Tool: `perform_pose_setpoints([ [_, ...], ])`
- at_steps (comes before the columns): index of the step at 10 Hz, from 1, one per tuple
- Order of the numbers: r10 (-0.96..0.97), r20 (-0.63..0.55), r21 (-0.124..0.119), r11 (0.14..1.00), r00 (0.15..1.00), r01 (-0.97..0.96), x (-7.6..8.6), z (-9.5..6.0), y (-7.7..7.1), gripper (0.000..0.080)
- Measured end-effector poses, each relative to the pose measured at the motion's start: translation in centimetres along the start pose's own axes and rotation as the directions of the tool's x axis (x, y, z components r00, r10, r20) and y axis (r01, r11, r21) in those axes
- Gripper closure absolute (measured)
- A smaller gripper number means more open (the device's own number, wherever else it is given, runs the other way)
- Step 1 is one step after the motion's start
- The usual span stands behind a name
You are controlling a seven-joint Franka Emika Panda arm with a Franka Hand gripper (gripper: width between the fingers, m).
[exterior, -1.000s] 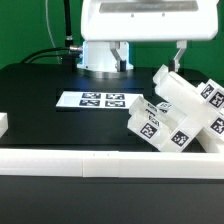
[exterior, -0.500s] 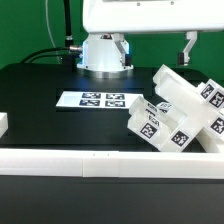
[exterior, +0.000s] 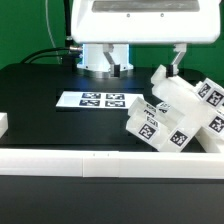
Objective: Assemble chair
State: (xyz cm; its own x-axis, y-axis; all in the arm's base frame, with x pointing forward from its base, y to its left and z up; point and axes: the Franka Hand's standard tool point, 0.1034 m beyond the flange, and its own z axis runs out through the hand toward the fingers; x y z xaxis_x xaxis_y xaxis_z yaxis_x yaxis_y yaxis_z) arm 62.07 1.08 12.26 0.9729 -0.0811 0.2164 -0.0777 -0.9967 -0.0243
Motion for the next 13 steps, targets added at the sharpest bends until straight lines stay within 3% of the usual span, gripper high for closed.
perform_pose_setpoints([
  [3,-0.004,-0.022,-0.007,1.000,1.000,0.004,-0.5,0.5,0.2,0.0151],
  [7,-0.013,-0.042,-0.032,0.999,0.999,0.011,-1.6,1.9,2.9,0.0150],
  [11,-0.015,-0.066,-0.037,0.999,0.998,0.012,-1.4,1.8,3.1,0.0151],
  [13,-0.021,-0.069,-0.033,0.999,0.997,0.019,-1.3,1.0,3.1,0.0151],
])
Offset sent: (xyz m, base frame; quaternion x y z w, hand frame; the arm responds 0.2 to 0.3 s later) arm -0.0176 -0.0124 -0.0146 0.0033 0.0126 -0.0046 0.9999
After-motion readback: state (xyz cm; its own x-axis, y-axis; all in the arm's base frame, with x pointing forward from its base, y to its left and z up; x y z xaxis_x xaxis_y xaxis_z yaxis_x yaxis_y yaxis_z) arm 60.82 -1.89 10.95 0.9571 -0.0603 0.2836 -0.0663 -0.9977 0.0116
